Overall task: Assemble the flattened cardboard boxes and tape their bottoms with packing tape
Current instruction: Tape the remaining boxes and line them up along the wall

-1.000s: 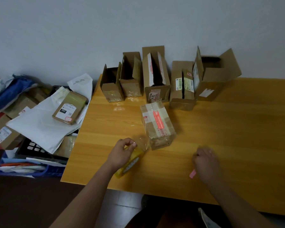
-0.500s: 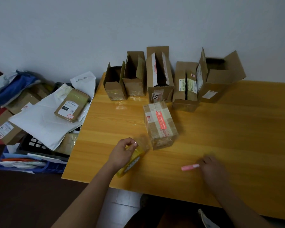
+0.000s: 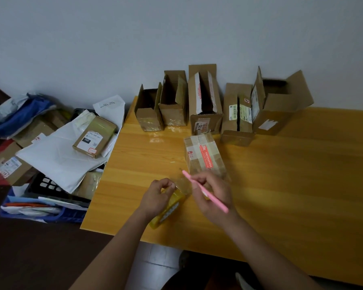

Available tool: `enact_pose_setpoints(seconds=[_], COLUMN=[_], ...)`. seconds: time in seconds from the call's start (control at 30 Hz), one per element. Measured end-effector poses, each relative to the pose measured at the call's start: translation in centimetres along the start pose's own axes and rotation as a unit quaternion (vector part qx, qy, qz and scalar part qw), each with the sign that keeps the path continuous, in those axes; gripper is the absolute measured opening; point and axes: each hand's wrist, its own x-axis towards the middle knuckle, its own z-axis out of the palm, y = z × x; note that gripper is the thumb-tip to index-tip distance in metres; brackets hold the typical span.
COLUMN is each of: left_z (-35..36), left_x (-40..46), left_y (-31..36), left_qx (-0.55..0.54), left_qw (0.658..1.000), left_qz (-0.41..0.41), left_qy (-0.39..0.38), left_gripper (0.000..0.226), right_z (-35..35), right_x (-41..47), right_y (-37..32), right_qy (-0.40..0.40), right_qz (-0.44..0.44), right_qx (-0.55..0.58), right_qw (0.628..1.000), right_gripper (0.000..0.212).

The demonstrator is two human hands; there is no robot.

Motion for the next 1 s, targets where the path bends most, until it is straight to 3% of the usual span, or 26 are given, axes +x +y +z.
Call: enact_pose_setpoints(seconds=[0.13,0.47,0.63,0.7,0.77,0.87,1.0], left_z=[-1.1,-2.8,-2.5,-2.5,-2.5,-2.4,-2.2], left_x=[-0.1,0.5,0.9,0.9,0.8,0.7,0.7], left_y=[-0.3,-0.3,-0.3,-0.3,-0.2,0.1,0.1], left_qx=[-0.042,0.005,0.021,0.022,0.023,0.032,0.049], left_qw=[0.999,0.999,0.997,0.997,0.997,0.997,0.996], left_qz=[0.007,-0.021,-0.035,-0.035,-0.033,-0.033,-0.025], left_qy=[-0.007,-0.041,-0.06,-0.061,-0.065,-0.066,-0.073], left_gripper=[0.023,0.025,0.028,0.029,0.028,0.027,0.026], right_z=[1.2,1.4,1.1,0.8,0.4,0.5,1.2], right_x=[-0.5,-0.2,0.4,0.5,0.7,1.0,1.0], right_y=[2.1,3.1,3.9,4.4,4.3,3.8,3.7], right_qy=[-0.035,-0.081,-0.202,-0.224,-0.202,-0.11,-0.047], right_qz=[0.04,-0.003,-0.115,-0.132,-0.089,0.003,0.084], right_qx=[0.02,-0.014,-0.144,-0.144,-0.107,-0.011,0.071], right_qw=[0.998,0.997,0.962,0.955,0.969,0.994,0.993], right_gripper=[0.006,0.004,0.002,0.005,0.009,0.014,0.014])
